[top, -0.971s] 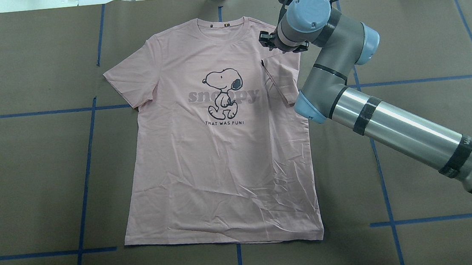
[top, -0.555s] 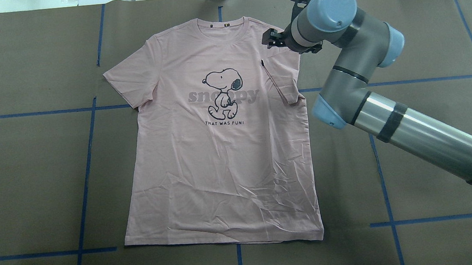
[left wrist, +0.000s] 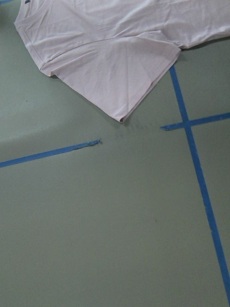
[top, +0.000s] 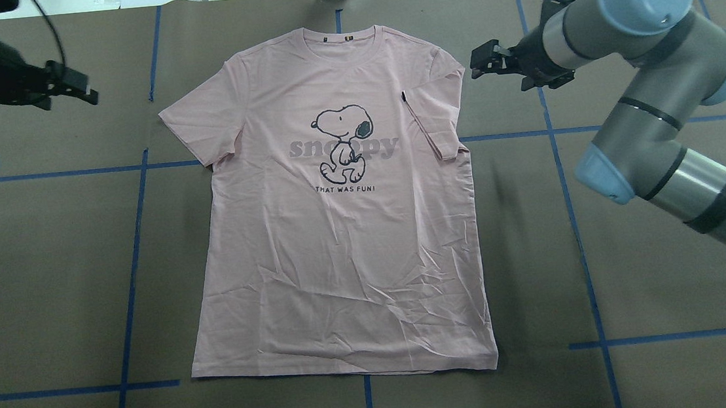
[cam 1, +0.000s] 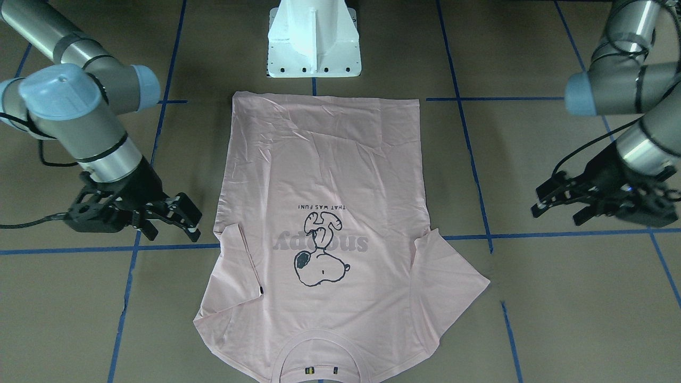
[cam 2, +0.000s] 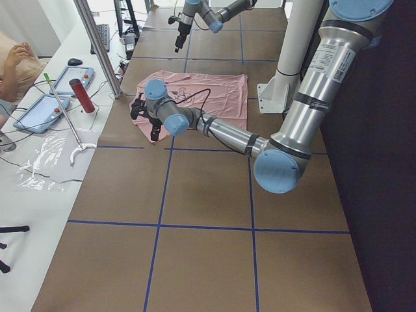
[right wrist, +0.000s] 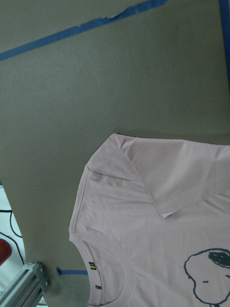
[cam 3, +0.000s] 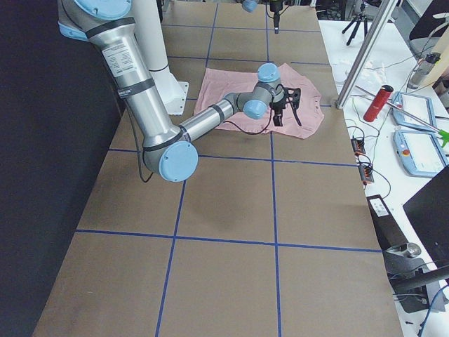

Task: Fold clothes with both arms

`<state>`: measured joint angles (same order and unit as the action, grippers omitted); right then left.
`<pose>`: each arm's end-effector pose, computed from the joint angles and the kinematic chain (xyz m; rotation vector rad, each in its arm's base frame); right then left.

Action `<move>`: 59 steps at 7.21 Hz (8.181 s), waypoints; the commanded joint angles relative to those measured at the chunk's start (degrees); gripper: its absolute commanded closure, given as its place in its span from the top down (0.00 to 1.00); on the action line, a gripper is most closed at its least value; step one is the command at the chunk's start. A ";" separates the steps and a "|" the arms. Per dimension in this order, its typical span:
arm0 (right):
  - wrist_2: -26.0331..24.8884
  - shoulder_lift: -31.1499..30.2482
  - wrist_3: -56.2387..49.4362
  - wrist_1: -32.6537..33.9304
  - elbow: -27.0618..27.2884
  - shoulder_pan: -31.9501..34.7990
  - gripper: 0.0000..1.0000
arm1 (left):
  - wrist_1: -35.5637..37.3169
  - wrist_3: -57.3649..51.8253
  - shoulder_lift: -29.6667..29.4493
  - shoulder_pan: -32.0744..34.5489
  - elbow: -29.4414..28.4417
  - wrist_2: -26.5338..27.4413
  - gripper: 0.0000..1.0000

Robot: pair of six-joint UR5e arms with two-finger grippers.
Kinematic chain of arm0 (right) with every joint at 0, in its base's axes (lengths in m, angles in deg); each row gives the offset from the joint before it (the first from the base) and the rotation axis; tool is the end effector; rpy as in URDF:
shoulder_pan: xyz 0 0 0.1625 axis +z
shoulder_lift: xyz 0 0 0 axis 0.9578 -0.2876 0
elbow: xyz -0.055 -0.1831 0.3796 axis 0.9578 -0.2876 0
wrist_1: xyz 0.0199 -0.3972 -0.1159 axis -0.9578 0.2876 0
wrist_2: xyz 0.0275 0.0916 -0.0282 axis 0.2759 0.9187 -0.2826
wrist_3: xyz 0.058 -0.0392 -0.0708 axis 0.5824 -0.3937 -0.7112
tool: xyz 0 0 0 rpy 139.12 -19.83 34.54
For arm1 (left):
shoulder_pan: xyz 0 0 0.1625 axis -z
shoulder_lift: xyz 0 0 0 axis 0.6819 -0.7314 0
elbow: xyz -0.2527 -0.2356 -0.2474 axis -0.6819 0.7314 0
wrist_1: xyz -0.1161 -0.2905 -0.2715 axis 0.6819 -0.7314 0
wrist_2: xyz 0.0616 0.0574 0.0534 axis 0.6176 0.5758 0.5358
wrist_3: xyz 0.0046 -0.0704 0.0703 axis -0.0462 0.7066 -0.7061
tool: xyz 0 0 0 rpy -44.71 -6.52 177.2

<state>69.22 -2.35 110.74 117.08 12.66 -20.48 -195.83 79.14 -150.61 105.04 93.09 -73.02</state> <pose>-0.3242 -0.5727 0.3336 0.1992 -1.0486 0.3356 0.2536 -0.6265 0.3932 0.2225 0.9960 -0.0262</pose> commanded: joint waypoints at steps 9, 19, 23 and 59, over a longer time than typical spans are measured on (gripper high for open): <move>15.64 -12.16 0.43 -7.68 5.77 8.28 1.00 | -19.59 9.86 -11.12 -8.17 -26.96 9.89 0.76; 16.08 -11.99 0.09 -9.43 5.86 8.72 1.00 | -18.90 17.82 -13.74 -8.08 -22.68 9.89 0.00; 14.33 -12.87 -0.53 -16.00 4.20 8.72 1.00 | -18.45 27.78 -21.19 -14.32 -26.05 16.29 0.00; -43.16 -16.91 54.66 26.77 33.53 -52.89 0.00 | -13.57 44.91 12.02 -26.58 23.67 27.96 1.00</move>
<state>25.92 -19.06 165.59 142.24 44.30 -73.37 -212.73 122.21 -145.82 82.78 108.30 -48.41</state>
